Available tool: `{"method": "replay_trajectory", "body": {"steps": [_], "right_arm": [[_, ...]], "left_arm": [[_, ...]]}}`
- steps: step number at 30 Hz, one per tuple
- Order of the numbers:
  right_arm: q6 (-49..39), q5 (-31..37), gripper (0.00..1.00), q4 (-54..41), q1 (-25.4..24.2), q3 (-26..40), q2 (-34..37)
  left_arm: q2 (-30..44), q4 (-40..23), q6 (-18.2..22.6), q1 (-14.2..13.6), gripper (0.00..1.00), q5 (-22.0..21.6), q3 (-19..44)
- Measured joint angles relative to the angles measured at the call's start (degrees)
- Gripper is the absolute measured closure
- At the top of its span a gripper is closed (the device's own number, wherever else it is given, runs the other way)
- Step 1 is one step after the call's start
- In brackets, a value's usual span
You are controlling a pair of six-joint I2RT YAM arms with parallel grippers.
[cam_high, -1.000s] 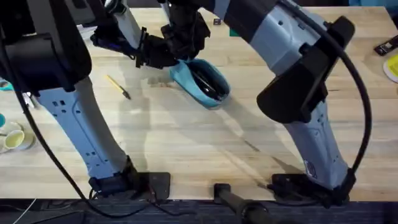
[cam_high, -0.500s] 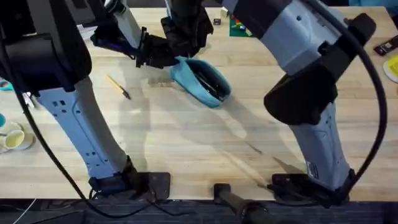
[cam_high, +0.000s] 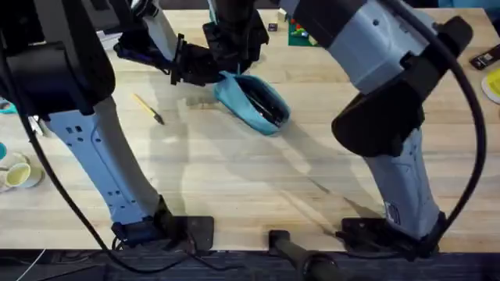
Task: Unzip the bag, pick up the pens from the table one at a time and place them inside, then zip the bag closed.
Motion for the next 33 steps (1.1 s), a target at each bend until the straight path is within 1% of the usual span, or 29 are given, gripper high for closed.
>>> {"method": "replay_trajectory", "body": {"steps": [5, 12, 18, 33], "right_arm": [[-0.2, 0.1, 0.967, 0.2, 0.0, -2.4, -0.3], [-1.2, 0.7, 0.967, 0.1, 0.0, -3.5, -0.4], [-1.8, 1.0, 0.967, 0.0, -0.6, -6.7, -1.3], [-3.1, 0.5, 0.967, -2.9, -2.1, -8.5, -1.4]], "left_arm": [[0.0, 0.0, 0.0, 0.0, 0.958, -0.1, 0.0], [0.0, 0.0, 0.0, 0.0, 0.958, -0.3, 0.0], [0.0, 0.1, 0.0, 0.0, 0.958, -0.3, 0.0], [0.0, 0.3, 0.0, 0.0, 0.958, -0.2, 0.0]]}}
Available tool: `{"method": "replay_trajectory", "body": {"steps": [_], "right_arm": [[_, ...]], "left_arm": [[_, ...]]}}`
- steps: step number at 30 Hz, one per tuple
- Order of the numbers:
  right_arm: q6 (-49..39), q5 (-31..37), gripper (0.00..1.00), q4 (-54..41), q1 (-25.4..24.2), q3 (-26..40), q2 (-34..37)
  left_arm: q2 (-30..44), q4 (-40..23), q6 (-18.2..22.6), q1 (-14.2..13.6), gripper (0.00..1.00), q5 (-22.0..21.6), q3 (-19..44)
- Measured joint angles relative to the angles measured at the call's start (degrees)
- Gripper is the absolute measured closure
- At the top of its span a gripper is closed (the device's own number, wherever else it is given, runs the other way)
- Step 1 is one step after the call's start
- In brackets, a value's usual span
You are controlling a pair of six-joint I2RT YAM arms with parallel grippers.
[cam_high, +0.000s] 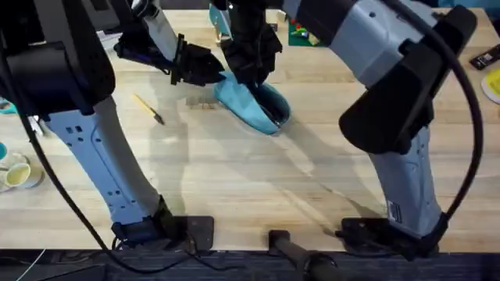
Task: Unzip the bag, pick up the pens from the table one at a time and place them inside, then zip the bag closed.
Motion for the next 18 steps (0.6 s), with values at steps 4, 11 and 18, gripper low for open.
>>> {"method": "replay_trajectory", "body": {"steps": [4, 11, 18], "right_arm": [[-0.1, -0.1, 0.967, -0.4, 0.0, -0.5, 0.0], [-0.1, -0.3, 0.966, -1.0, 0.0, -1.9, 0.0], [-0.1, -0.4, 0.966, -2.6, -0.4, -2.1, 0.0]], "left_arm": [[0.0, 0.1, 0.0, 0.0, 0.958, 0.0, 0.0], [0.0, 0.1, 0.0, 0.0, 0.958, 0.0, 0.0], [0.0, 0.1, 0.0, 0.1, 0.959, 0.0, 0.0]]}}
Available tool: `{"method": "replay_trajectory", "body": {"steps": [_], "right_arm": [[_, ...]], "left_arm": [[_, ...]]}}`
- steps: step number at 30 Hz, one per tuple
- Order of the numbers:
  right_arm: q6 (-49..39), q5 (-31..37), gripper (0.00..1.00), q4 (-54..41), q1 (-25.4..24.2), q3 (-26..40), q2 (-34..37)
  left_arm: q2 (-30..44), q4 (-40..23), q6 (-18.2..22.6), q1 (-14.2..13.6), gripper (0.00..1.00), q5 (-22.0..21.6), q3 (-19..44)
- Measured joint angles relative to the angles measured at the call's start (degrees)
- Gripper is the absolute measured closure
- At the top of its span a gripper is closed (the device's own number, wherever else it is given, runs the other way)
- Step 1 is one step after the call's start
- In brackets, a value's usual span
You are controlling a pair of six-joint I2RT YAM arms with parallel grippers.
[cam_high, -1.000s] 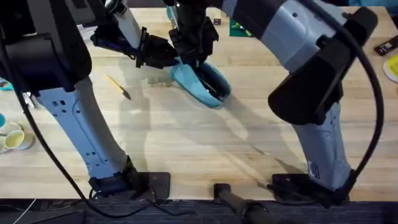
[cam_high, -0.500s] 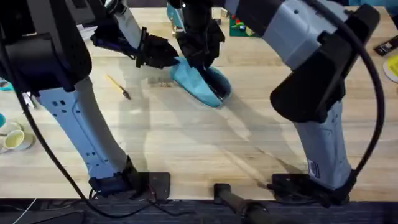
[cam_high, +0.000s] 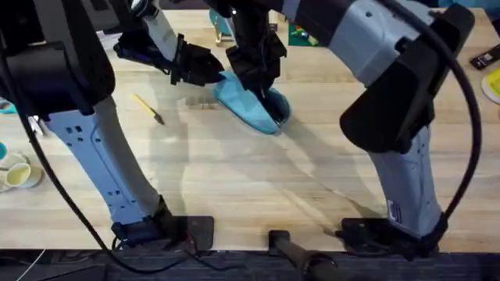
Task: Unzip the bag, pick up the pens from the table one at a time and place them inside, then zip the bag closed.
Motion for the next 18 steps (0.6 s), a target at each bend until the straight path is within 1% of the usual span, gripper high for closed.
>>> {"method": "replay_trajectory", "body": {"steps": [11, 15, 18], "right_arm": [[0.0, 0.0, 0.966, 0.0, -0.1, -0.4, -0.1], [0.0, 0.0, 0.966, 0.0, -0.2, -3.6, -1.2], [0.0, 0.0, 0.966, 0.4, -0.3, -7.6, -3.4]], "left_arm": [[0.0, -0.1, 0.0, 0.0, 0.959, 0.0, 0.0], [0.0, -0.2, 0.0, 0.0, 0.959, 0.0, 0.0], [0.0, -0.2, 0.0, 0.0, 0.959, 0.0, 0.0]]}}
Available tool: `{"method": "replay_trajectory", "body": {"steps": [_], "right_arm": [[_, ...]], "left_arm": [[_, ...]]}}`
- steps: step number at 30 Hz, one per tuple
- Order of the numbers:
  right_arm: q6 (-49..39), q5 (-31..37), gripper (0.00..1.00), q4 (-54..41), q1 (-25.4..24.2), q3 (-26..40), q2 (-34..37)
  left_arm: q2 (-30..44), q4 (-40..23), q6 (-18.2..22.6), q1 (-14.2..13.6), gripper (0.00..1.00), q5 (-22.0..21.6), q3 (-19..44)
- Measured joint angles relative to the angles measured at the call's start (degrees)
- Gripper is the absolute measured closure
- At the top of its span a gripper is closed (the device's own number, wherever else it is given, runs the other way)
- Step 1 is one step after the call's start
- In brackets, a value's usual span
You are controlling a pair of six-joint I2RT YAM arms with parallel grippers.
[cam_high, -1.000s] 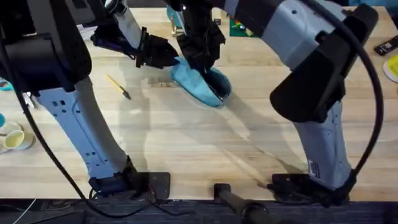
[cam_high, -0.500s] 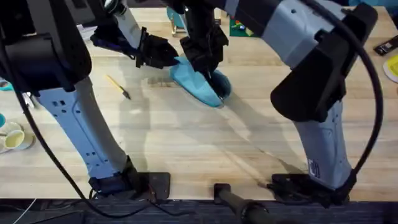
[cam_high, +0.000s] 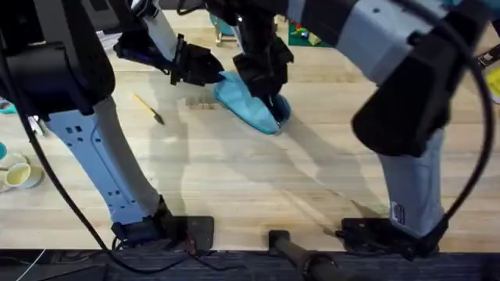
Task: Unzip the bag, pick up the pens from the table one at a time and place them inside, then zip the bag closed.
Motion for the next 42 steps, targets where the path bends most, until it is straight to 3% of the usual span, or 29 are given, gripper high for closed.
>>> {"method": "replay_trajectory", "body": {"steps": [4, 12, 16, 33, 42], "right_arm": [[0.0, -0.3, 0.966, 4.6, -0.5, -9.0, -5.9], [0.1, -5.2, 0.966, 17.7, -3.5, -35.0, -22.3], [0.2, -6.7, 0.966, 20.1, -5.0, -43.4, -27.4], [1.3, -8.9, 0.968, 26.2, -6.1, -58.7, -34.3], [1.3, -9.9, 0.968, 27.7, -6.4, -59.6, -35.3]], "left_arm": [[0.0, 0.0, 0.0, 0.0, 0.959, 0.0, 0.0], [0.0, -0.1, 0.0, 0.1, 0.959, 0.0, 0.0], [0.0, -0.3, 0.0, 0.2, 0.959, 0.0, 0.0], [0.0, -0.7, 0.0, -0.1, 0.959, -0.1, 0.0], [0.0, -0.6, 0.0, 0.0, 0.959, -0.1, 0.0]]}}
